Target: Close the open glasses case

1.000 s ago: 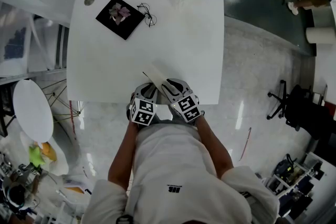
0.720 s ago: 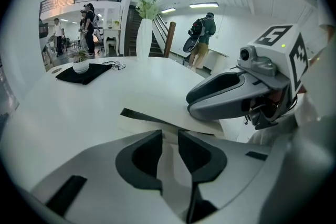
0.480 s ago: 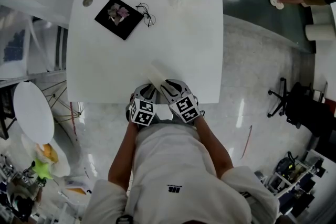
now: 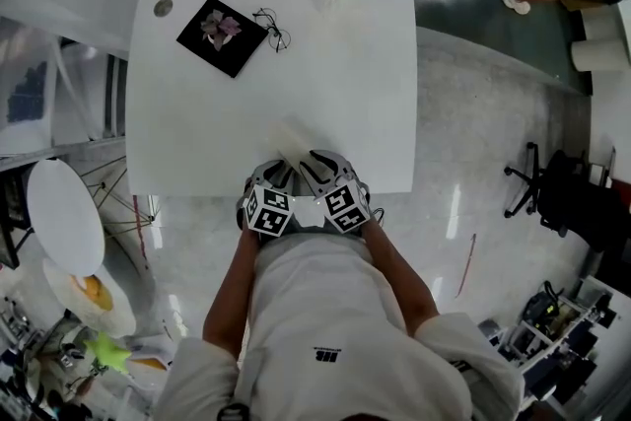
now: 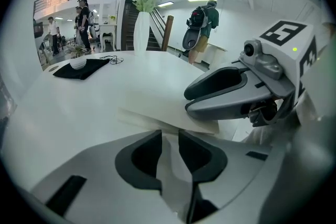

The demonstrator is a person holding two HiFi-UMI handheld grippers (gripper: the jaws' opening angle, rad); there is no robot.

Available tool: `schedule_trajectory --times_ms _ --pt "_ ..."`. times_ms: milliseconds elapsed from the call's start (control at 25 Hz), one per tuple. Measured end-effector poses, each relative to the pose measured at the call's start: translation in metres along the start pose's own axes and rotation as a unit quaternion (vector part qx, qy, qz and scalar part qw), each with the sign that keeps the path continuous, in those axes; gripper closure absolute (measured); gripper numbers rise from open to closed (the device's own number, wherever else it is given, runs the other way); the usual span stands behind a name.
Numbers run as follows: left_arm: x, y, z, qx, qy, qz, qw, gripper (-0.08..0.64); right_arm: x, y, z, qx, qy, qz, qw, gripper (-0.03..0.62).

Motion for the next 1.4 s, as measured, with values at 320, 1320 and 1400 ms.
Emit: schedule_trajectory --times_ms 320,1320,1400 --pt "-0.001 0.007 -0.003 -0.008 -0.020 0.008 0.9997 0.443 -0.002 0.001 0.000 -0.030 -0.027 0.006 0.999 0.446" --pt "0.064 0.142 -0.011 0.079 -0.054 0.225 0.9696 0.437 0.062 0.121 0.008 -0.129 -0.075 0.151 0.977 0.448" --pt "0.071 0.160 -0.004 0.095 -0.055 0.243 0.9637 0.437 0.069 0.138 0.006 -0.134 -0.067 0.171 0.974 0.448"
Point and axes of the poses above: the fingertips, and each gripper's own axes: y backward along the fingers, z to its right, x out of its top, the point moved 5 cm from there along y, backward along the fingers, and after that the axes turned 12 degrees about -z, right-handed, at the moved point
